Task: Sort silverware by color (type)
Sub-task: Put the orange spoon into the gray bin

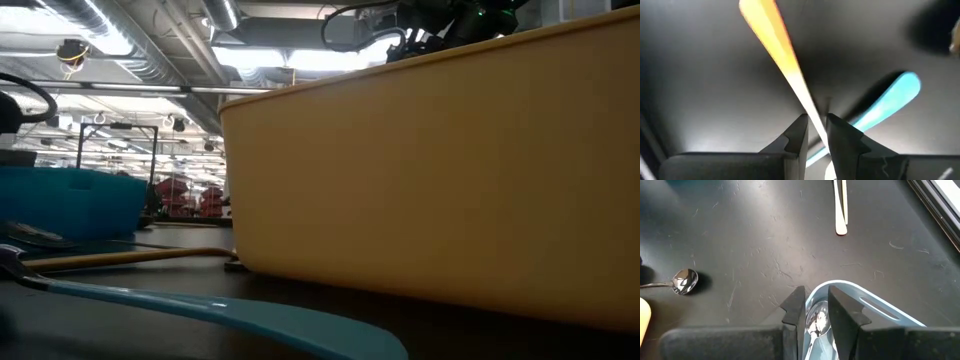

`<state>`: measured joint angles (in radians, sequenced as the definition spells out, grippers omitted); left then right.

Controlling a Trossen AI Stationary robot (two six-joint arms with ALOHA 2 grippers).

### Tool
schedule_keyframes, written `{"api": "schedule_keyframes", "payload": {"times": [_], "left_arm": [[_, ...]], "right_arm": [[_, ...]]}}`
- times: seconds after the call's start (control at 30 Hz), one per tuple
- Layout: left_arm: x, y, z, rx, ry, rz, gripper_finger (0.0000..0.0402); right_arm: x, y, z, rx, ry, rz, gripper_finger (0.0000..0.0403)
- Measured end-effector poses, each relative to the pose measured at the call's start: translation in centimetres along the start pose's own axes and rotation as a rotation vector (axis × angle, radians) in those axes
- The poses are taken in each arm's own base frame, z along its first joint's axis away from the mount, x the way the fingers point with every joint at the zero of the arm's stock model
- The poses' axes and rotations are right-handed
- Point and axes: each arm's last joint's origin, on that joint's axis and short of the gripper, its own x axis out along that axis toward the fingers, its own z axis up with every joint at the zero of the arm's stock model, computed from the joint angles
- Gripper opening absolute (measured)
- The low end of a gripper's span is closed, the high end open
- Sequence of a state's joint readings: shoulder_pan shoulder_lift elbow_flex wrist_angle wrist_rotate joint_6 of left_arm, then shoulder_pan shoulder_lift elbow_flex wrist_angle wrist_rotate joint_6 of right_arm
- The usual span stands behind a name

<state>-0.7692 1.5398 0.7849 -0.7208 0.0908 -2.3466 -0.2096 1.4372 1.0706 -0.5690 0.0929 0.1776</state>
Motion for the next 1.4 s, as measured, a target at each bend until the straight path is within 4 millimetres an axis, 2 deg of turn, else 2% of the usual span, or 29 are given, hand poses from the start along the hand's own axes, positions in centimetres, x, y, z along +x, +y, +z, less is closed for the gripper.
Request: {"api": "schedule_keyframes", "payload": {"times": [0.5,0.8,1.03,1.2,1.4], "left_arm": [[0.6,0.4,0.4,0.023,-0.019,-0.009,0.0063],[0.6,0.4,0.4,0.102,-0.024,-0.01,0.0012],[0.4,0.4,0.5,0.135,-0.04,-0.029,0.001],[-0.4,-0.2,0.2,0.194,-0.09,-0.076,0.0005],[-2.4,-2.2,-0.6,0.332,-0.189,-0.237,0.0004]], "right_arm": [[0.0,0.0,0.0,0.0,0.0,0.0,0.0072],[0.0,0.0,0.0,0.0,0.0,0.0,0.0072],[0.0,0.0,0.0,0.0,0.0,0.0,0.0072],[0.0,0.0,0.0,0.0,0.0,0.0,0.0072],[0.0,0.0,0.0,0.0,0.0,0.0,0.0072]]}}
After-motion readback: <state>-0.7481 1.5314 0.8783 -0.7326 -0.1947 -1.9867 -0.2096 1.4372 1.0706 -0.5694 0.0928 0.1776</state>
